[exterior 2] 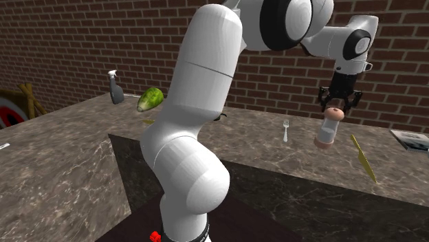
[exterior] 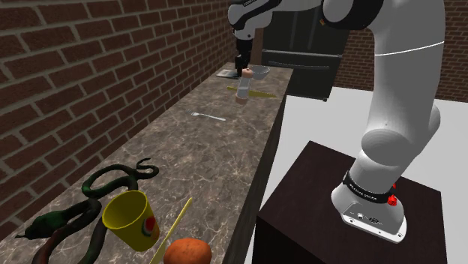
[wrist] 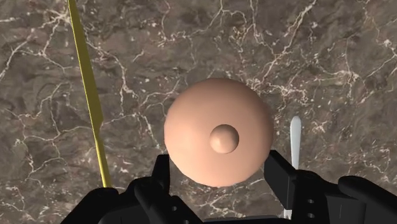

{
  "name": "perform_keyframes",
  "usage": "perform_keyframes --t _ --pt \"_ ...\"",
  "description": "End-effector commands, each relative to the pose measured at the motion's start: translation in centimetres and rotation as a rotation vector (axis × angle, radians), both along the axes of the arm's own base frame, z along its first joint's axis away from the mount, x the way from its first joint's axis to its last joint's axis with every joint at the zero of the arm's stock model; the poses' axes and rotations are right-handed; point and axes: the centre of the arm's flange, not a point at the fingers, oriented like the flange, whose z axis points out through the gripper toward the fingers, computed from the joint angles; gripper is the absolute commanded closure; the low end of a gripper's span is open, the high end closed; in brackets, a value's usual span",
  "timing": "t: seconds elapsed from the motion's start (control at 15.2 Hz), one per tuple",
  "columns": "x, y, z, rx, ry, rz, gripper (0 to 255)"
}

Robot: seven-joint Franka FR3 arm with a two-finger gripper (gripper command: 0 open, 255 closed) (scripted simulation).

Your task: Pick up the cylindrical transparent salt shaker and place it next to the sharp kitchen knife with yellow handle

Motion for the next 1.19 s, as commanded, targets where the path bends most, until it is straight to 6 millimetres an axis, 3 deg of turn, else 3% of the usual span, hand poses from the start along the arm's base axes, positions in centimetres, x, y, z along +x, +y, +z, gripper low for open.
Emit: perform_keyframes --t 0.0,0.2,0.73,0.79,1.12 --pt "0.1 0.0 -1.1 0.000 -0.001 0.000 255" --pt "0.1 0.0 -3.0 0.000 -0.001 0.000 255" --pt "0.1 0.0 -3.0 0.000 -0.001 0.000 255" --pt "0.1 0.0 -3.0 0.000 -0.001 0.000 0" --pt "0.1 0.0 -3.0 0.000 -0.001 0.000 0"
